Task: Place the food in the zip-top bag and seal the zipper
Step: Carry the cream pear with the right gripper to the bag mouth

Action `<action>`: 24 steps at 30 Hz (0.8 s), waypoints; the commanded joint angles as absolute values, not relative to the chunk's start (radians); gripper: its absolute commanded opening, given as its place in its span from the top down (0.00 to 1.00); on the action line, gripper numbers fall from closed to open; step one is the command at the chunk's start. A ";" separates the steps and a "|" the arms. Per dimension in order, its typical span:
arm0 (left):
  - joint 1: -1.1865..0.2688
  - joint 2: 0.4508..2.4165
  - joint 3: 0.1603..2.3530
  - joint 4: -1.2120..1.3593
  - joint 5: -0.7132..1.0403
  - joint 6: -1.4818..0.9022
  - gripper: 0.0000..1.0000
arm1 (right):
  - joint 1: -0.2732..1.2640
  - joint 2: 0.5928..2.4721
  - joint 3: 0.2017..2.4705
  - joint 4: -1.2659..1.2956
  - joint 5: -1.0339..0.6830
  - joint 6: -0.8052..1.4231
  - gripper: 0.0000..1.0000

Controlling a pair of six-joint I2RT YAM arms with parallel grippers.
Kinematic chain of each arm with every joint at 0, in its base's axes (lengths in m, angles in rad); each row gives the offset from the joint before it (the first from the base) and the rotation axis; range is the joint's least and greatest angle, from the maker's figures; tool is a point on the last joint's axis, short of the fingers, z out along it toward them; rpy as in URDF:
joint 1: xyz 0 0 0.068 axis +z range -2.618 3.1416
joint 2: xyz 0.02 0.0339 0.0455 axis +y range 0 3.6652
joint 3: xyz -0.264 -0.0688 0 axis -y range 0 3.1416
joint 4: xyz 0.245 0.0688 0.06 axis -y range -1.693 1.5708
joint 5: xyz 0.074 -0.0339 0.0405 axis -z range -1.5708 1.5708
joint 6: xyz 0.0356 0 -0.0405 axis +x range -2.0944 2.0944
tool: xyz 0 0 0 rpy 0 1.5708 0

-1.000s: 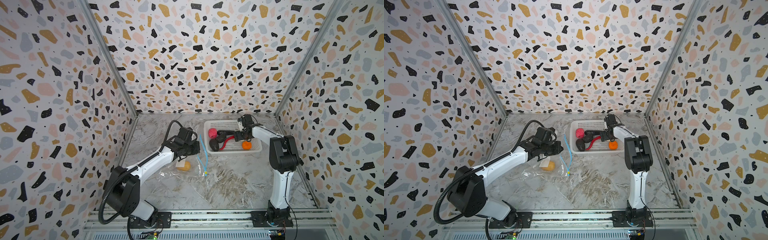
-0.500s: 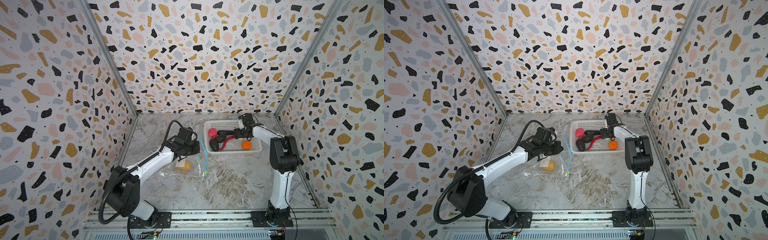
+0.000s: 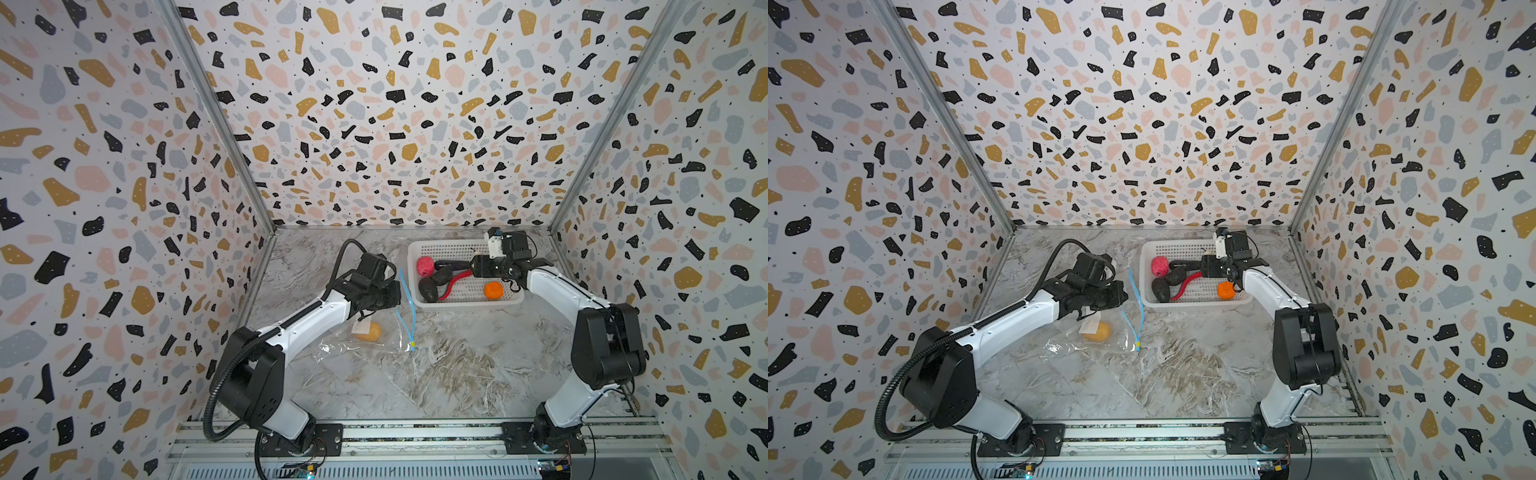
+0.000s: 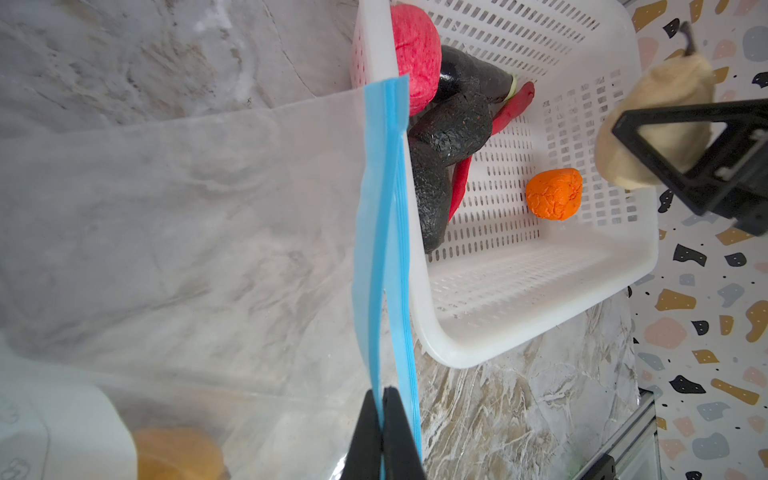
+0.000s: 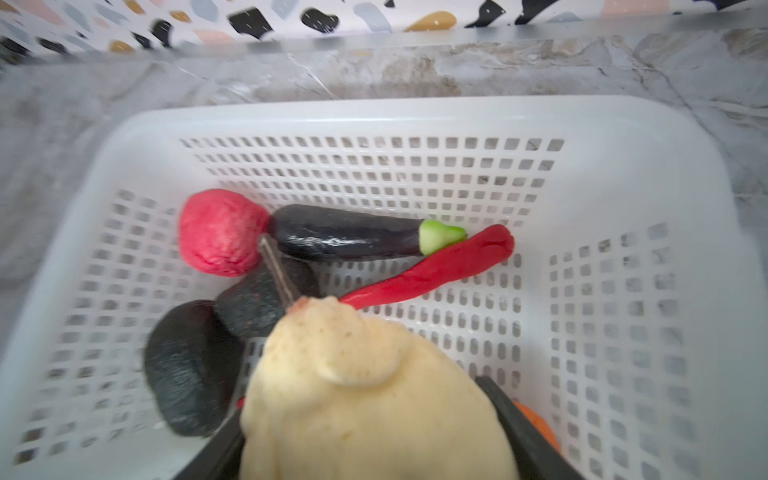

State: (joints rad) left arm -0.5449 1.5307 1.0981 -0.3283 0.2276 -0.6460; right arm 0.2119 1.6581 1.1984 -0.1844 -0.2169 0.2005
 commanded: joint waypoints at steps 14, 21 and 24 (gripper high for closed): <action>-0.542 1.539 1.157 -0.306 0.220 -0.644 1.00 | 0.483 1.468 1.038 -0.055 -0.412 0.383 0.38; -0.542 1.518 1.152 -0.313 0.218 -0.649 1.00 | 0.608 1.485 1.058 0.009 -0.464 0.416 0.39; -0.542 1.498 1.151 -0.319 0.218 -0.655 1.00 | 0.633 1.513 1.053 0.052 -0.504 0.434 0.42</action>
